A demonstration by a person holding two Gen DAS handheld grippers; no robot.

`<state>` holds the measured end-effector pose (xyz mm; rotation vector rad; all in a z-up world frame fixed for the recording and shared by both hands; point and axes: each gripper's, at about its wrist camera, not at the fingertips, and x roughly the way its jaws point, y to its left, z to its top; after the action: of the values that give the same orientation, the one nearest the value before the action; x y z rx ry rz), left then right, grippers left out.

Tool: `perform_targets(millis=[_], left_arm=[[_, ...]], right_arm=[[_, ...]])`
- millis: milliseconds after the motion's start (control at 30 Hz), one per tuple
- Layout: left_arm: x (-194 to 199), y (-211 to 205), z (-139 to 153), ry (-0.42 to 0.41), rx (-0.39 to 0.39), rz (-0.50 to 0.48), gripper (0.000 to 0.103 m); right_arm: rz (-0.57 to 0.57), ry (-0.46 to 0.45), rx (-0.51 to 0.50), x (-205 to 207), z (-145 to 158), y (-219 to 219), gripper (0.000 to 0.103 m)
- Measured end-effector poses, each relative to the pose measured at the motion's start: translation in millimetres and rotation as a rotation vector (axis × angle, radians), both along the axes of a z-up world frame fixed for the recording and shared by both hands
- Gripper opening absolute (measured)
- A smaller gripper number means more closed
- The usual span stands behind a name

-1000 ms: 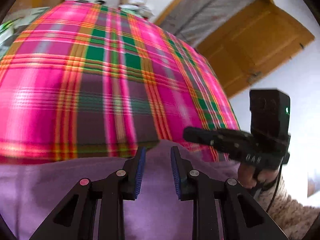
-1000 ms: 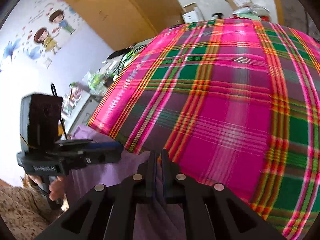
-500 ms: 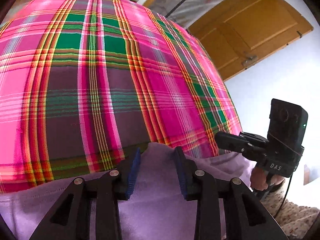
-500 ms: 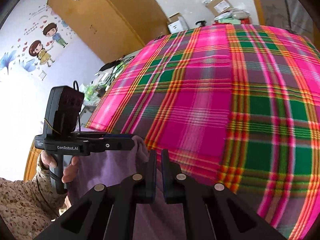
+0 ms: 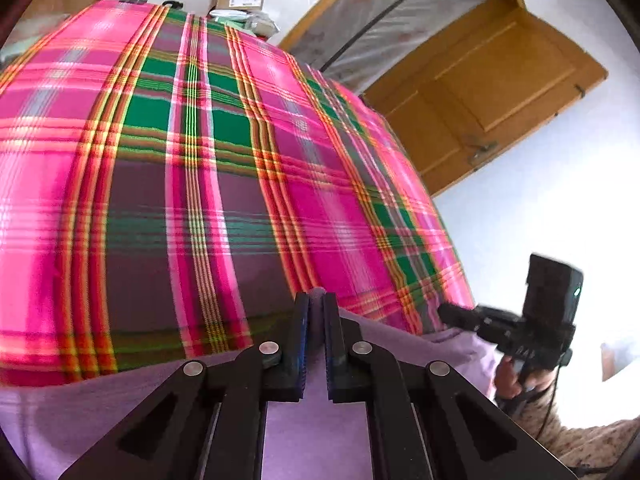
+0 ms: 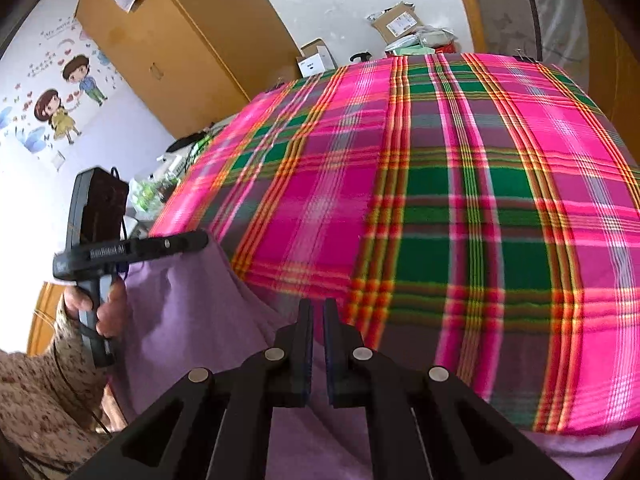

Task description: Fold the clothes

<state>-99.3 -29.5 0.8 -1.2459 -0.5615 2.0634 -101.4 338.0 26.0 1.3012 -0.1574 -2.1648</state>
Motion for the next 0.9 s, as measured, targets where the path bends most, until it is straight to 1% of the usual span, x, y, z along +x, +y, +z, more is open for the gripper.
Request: perform_targets(millis=[67, 167, 233, 300, 400, 433, 500, 533, 567, 600, 700, 767, 833, 900], left_arm=[[-0.5, -0.4, 1.5, 0.008, -0.002, 0.0, 0.007], [2.6, -4.4, 4.6, 0.02, 0.012, -0.004, 0.007], [7.0, -5.7, 7.4, 0.046, 0.016, -0.01, 0.007], [9.9, -6.5, 10.0, 0.07, 0.019, -0.016, 0.007], [5.4, -4.8, 8.5, 0.065, 0.027, -0.011, 0.007], [4.4, -3.6, 7.8, 0.062, 0.024, -0.009, 0.007], [3.7, -2.7, 8.3, 0.064, 0.016, -0.009, 0.007], [3.5, -2.2, 8.9, 0.066, 0.013, -0.009, 0.007], [3.2, -1.7, 9.6, 0.067, 0.01, -0.008, 0.007], [2.9, -2.0, 10.4, 0.069, 0.006, -0.007, 0.007], [-1.8, -0.7, 8.3, 0.061, -0.004, 0.001, 0.007], [-5.6, 0.8, 4.5, 0.049, -0.023, 0.006, 0.007], [-12.1, 0.5, -3.5, 0.012, -0.034, 0.014, 0.007], [-18.5, -0.8, -13.7, -0.037, -0.039, 0.033, 0.007]], right_arm=[[0.057, -0.014, 0.024, 3.5, -5.0, -4.8, 0.015], [0.136, -0.008, 0.088, 10.5, -10.2, -14.6, 0.022], [0.174, 0.002, 0.116, 14.4, -12.1, -19.9, 0.025], [0.208, 0.017, 0.156, 17.6, -14.5, -26.5, 0.026], [0.247, 0.059, 0.216, 22.9, -16.2, -37.6, 0.026], [0.254, 0.072, 0.226, 24.4, -15.8, -40.8, 0.025], [0.258, 0.103, 0.232, 25.5, -12.9, -43.0, 0.008], [0.248, 0.12, 0.223, 24.8, -9.9, -42.3, 0.005], [0.234, 0.139, 0.212, 23.9, -6.6, -41.5, 0.005], [0.21, 0.136, 0.186, 21.5, -5.5, -35.3, 0.005], [0.149, 0.107, 0.153, 9.1, -12.8, -31.6, 0.004], [0.138, 0.092, 0.168, 5.2, -20.4, -32.1, 0.004], [0.112, 0.082, 0.181, 1.7, -25.3, -29.9, 0.004], [0.062, 0.082, 0.194, -2.5, -27.1, -23.2, 0.0]])
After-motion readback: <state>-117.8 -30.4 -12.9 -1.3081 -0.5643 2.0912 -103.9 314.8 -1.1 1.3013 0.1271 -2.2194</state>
